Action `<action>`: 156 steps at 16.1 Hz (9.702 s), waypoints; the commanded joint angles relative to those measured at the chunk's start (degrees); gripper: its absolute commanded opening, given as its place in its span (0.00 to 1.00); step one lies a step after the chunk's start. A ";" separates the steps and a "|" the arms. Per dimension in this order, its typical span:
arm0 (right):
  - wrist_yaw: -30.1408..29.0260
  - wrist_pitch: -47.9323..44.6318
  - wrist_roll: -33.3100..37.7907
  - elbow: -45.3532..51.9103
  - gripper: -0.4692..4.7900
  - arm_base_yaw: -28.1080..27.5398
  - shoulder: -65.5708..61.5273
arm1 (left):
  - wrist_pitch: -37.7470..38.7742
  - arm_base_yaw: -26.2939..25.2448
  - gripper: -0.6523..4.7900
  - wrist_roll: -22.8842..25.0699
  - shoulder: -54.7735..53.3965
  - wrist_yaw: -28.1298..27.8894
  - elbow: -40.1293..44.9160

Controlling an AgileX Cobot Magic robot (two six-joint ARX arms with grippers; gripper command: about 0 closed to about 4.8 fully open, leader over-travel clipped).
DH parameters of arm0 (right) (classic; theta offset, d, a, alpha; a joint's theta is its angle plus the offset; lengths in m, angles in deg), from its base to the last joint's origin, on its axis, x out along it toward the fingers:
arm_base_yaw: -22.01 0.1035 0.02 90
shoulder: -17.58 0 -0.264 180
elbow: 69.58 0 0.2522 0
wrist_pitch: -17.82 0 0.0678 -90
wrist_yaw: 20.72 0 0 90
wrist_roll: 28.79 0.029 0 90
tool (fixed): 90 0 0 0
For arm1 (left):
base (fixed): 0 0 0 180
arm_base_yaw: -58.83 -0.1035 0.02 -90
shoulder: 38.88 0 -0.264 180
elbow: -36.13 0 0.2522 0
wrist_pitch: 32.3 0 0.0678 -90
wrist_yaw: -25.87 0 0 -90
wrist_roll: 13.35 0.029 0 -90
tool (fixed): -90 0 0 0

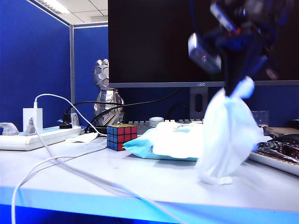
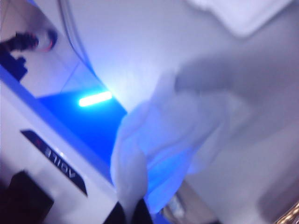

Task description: Pull out a wet wipe from the sky blue wet wipes packet and place it on the table.

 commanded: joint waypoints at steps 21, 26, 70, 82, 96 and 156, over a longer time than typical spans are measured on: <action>0.33 -14.91 -2.78 -14.88 0.08 0.11 -0.09 | 0.37 -0.04 0.12 -0.13 0.20 0.02 0.11; 0.09 0.15 -0.55 -18.71 0.09 0.11 -0.02 | 0.37 -0.04 0.12 -0.13 0.20 0.02 0.11; 8.55 -39.08 11.65 38.53 0.29 2.21 56.30 | 0.37 -0.04 0.12 -0.13 0.20 0.02 0.11; 4.83 -34.82 11.34 42.64 0.57 2.23 34.80 | 0.37 -0.04 0.12 -0.13 0.20 0.02 0.11; 6.32 -38.84 11.17 42.40 0.57 2.25 26.47 | 0.37 -0.04 0.12 -0.13 0.20 0.02 0.11; 26.69 -34.84 2.80 6.67 0.09 -2.62 66.10 | 0.37 -0.04 0.12 -0.13 0.20 0.02 0.11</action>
